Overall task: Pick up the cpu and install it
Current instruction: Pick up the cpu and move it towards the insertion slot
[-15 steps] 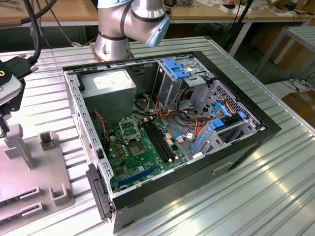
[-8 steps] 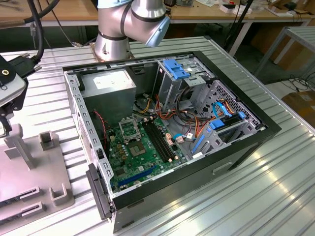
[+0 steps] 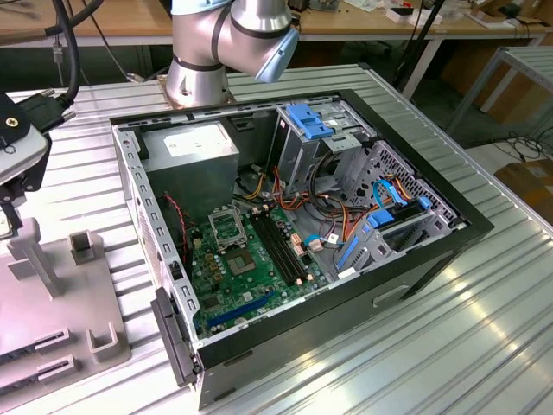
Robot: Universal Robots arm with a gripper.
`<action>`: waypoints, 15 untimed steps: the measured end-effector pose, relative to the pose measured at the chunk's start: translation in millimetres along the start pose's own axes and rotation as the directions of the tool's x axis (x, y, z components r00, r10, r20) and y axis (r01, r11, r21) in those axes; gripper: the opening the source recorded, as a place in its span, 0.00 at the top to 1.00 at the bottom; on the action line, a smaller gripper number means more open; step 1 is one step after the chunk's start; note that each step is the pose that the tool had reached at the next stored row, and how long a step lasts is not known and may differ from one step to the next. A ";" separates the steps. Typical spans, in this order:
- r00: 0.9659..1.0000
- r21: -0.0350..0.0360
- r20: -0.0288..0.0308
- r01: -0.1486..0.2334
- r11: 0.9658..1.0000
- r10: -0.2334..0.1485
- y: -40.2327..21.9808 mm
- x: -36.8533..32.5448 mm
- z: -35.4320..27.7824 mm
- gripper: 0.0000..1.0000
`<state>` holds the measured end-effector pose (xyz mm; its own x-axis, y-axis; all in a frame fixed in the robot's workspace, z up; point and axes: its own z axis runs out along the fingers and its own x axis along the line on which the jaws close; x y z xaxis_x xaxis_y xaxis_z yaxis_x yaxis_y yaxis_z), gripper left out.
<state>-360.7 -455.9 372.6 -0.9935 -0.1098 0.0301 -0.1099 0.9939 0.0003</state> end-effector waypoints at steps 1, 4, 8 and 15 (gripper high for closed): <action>1.000 0.000 0.000 0.000 1.000 0.000 0.0 -0.2 -0.6 0.56; 1.000 0.000 0.000 0.000 1.000 0.000 -0.1 -0.8 -2.8 0.56; 1.000 0.000 0.000 0.000 1.000 0.000 -0.2 -1.6 -5.5 0.56; 1.000 0.000 0.000 0.000 1.000 0.000 -0.7 -5.7 -9.3 0.56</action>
<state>-354.7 -455.9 381.7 -0.9935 -0.1099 0.0301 -0.1099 0.9939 0.0003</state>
